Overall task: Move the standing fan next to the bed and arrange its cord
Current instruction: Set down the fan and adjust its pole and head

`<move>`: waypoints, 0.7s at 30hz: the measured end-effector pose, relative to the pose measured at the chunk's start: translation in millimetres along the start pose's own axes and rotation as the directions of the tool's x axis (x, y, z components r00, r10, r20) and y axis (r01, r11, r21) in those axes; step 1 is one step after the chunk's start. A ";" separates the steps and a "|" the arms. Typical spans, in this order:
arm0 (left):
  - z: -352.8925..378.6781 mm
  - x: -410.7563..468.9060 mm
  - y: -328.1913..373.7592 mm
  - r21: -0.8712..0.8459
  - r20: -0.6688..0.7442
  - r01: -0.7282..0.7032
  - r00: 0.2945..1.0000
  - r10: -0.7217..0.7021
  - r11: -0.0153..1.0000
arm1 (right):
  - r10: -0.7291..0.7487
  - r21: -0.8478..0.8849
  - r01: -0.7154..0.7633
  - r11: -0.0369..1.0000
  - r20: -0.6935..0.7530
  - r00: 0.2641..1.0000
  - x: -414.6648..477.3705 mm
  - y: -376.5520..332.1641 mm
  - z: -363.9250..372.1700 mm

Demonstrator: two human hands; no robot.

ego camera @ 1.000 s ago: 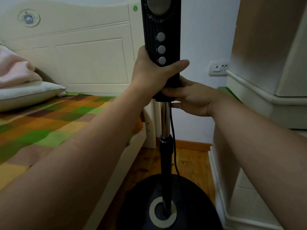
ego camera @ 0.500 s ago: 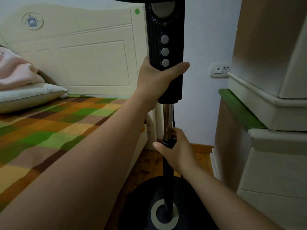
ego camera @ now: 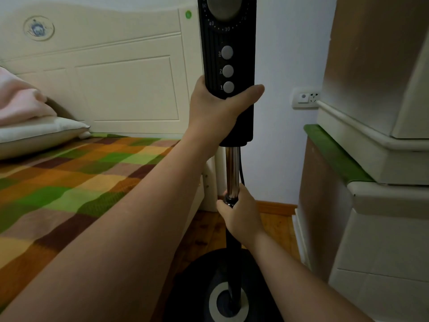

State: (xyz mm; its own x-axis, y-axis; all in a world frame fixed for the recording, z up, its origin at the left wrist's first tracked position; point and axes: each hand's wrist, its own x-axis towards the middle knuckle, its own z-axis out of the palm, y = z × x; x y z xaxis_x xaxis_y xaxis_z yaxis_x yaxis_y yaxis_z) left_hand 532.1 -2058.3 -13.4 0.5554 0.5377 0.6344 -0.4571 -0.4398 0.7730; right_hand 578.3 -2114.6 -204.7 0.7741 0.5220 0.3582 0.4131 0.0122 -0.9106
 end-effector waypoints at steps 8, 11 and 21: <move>5.1 -2.8 1.0 0.032 -0.049 -0.001 0.999 0.003 0.999 | -0.024 -0.005 0.024 1.000 -0.012 1.000 -0.2 2.0 -0.6; 7.1 -3.7 1.0 0.039 -0.070 -0.015 0.997 0.017 0.999 | -0.029 -0.006 0.028 1.000 -0.017 0.999 -1.3 2.9 -0.6; 9.0 -2.7 -1.3 0.068 -0.099 -0.053 0.993 0.060 0.996 | -0.008 -0.017 0.008 1.000 -0.001 1.000 0.9 4.5 -0.4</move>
State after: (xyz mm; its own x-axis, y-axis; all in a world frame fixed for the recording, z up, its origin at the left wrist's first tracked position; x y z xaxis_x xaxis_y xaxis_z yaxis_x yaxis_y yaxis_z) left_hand 537.5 -2065.6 -16.1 0.4555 0.5788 0.6763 -0.4382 -0.5155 0.7363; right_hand 581.1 -2114.4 -208.4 0.7712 0.5207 0.3661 0.4278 0.0019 -0.9039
